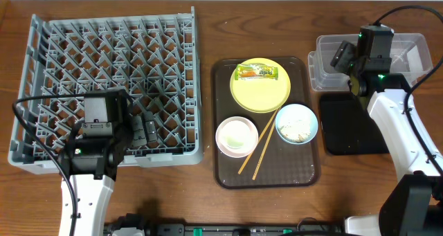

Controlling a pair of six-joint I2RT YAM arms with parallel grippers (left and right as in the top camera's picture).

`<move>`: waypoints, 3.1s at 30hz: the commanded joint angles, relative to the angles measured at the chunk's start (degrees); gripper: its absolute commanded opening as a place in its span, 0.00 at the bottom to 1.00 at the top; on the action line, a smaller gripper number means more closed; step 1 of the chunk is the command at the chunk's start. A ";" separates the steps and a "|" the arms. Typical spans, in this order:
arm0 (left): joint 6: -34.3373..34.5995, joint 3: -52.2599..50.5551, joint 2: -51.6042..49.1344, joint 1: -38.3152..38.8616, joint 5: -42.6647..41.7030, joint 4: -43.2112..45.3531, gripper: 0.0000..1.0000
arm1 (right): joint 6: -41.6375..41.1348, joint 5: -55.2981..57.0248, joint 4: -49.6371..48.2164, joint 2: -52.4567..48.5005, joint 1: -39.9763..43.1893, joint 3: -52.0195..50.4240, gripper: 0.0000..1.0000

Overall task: Sort waste into correct bins and load items into the dishwasher rack
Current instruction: 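Carry the tissue with the right gripper and drop it into the clear bin, then grasp the yellow-green snack wrapper on the plate with the right gripper, then carry the wrapper with the right gripper and drop it into the clear bin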

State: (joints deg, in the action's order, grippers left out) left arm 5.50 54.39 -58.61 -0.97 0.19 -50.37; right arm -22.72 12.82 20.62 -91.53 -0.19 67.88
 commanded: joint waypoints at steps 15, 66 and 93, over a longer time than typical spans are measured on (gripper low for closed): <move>-0.52 1.29 0.15 -0.24 0.26 -0.09 0.98 | 12.15 -22.18 -3.10 -0.55 -7.93 0.68 0.76; -0.52 1.29 -0.13 -0.24 0.26 -0.15 0.98 | 59.12 -20.15 -12.00 -24.61 -20.87 0.68 0.27; -0.52 1.29 -0.13 -0.24 0.26 -0.13 0.98 | 24.57 -1.97 -6.93 -3.26 -17.99 0.70 0.01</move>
State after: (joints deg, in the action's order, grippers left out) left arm 5.50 54.41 -58.63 -0.97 0.19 -50.39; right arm 11.27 -0.12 13.82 -98.70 -20.47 67.88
